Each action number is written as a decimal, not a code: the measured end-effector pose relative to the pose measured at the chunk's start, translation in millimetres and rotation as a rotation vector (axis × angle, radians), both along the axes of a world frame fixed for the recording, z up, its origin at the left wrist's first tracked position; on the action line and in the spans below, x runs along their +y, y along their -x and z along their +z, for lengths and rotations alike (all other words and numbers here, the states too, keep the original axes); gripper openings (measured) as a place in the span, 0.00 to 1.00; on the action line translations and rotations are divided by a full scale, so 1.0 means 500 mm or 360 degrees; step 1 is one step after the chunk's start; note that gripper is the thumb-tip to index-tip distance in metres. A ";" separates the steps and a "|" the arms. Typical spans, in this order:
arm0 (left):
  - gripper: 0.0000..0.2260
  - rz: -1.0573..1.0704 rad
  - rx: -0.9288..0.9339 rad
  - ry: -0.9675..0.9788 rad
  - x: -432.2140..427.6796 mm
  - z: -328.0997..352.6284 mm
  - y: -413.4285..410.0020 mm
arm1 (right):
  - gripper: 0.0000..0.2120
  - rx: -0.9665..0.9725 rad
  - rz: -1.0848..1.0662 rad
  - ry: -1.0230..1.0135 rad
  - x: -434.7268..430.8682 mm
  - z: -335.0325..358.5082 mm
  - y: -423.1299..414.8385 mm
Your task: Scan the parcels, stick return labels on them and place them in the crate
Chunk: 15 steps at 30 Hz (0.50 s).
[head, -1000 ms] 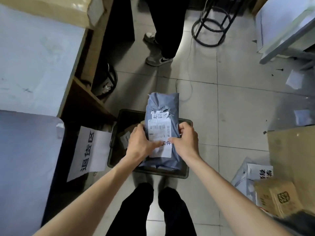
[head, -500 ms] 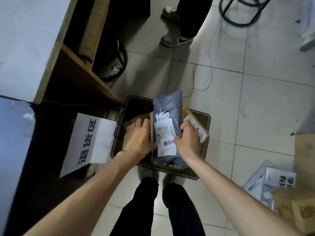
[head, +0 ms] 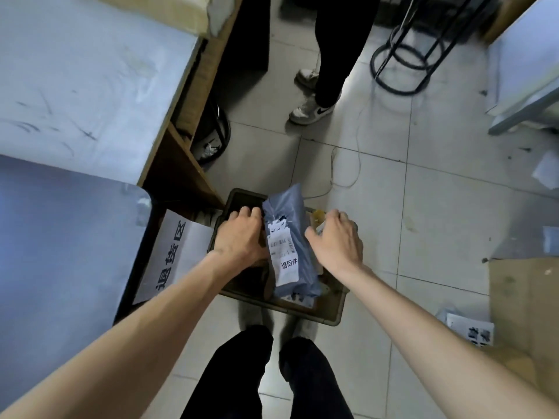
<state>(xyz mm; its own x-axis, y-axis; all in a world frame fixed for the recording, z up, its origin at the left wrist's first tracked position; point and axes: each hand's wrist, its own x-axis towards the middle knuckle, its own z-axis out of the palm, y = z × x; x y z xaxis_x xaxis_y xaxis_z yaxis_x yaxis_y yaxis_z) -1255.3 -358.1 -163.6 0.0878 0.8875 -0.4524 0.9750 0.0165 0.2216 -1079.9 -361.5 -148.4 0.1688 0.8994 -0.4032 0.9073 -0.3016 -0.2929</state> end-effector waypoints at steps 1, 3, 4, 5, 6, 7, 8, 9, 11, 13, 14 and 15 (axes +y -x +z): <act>0.32 -0.0002 0.0012 -0.0026 0.003 0.033 0.007 | 0.24 -0.0006 0.0075 -0.0020 0.012 0.033 0.003; 0.31 -0.0007 0.0046 -0.0102 0.010 0.105 0.020 | 0.23 -0.0021 0.0234 -0.0059 0.036 0.107 0.015; 0.30 0.0001 0.0062 -0.0149 0.013 0.142 0.026 | 0.24 -0.0037 0.0318 -0.0087 0.049 0.146 0.024; 0.29 0.0016 0.0074 -0.0194 0.015 0.182 0.033 | 0.24 -0.0050 0.0394 -0.0123 0.058 0.184 0.034; 0.28 0.0035 0.0085 -0.0241 0.016 0.220 0.041 | 0.24 -0.0057 0.0460 -0.0168 0.068 0.220 0.045; 0.27 0.0057 0.0098 -0.0292 0.015 0.258 0.050 | 0.24 -0.0058 0.0523 -0.0221 0.076 0.253 0.057; 0.27 0.0084 0.0107 -0.0338 0.011 0.295 0.060 | 0.24 -0.0059 0.0581 -0.0273 0.082 0.284 0.069; 0.27 0.0123 0.0107 -0.0382 0.005 0.330 0.071 | 0.24 -0.0064 0.0634 -0.0322 0.087 0.312 0.082; 0.26 0.0225 0.0097 -0.0468 -0.018 0.396 0.096 | 0.23 -0.0083 0.0722 -0.0406 0.087 0.363 0.107; 0.24 0.0325 0.0119 -0.0532 -0.052 0.451 0.119 | 0.22 -0.0083 0.0820 -0.0466 0.077 0.407 0.132; 0.24 0.0384 0.0134 -0.0553 -0.072 0.474 0.131 | 0.21 -0.0073 0.0883 -0.0490 0.070 0.427 0.146; 0.23 0.0445 0.0144 -0.0572 -0.093 0.496 0.143 | 0.20 -0.0062 0.0945 -0.0516 0.063 0.445 0.160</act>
